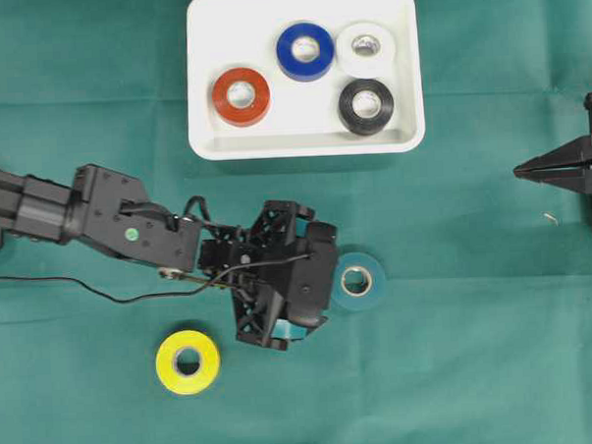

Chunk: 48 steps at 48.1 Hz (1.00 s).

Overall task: Put the tape into the white case with the left arm.
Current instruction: 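Reach the left gripper over the teal tape roll, then lower the left gripper into the teal roll's hole and close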

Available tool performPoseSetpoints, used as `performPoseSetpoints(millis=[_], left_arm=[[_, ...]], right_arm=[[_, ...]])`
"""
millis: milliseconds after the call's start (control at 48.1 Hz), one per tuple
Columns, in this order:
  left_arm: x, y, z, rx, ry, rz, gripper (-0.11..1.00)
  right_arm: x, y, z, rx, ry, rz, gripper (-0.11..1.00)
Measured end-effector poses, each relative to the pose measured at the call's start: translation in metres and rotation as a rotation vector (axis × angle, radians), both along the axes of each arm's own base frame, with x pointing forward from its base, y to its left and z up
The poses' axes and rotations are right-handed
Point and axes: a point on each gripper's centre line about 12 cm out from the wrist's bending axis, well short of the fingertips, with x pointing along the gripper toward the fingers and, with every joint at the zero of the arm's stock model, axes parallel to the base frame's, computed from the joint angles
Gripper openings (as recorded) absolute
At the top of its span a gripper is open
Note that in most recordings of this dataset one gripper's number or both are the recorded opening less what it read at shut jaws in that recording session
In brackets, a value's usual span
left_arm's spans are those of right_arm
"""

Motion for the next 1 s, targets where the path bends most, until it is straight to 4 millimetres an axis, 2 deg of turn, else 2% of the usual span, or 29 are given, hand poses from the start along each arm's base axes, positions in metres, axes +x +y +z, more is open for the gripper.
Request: performPoseSetpoints(millis=[458, 832, 999], left_arm=[[0.015, -0.018, -0.013, 0.008, 0.033, -0.032, 1.00], [0.025, -0.021, -0.033, 0.029, 0.058, -0.047, 1.00], [0.032, -0.022, -0.034, 0.049, 0.044, -0.068, 1.00]], right_arm=[[0.000, 0.000, 0.000, -0.001, 0.000, 0.002, -0.09], [0.000, 0.000, 0.000, 0.000, 0.000, 0.000, -0.09], [0.000, 0.000, 0.000, 0.000, 0.000, 0.002, -0.09]])
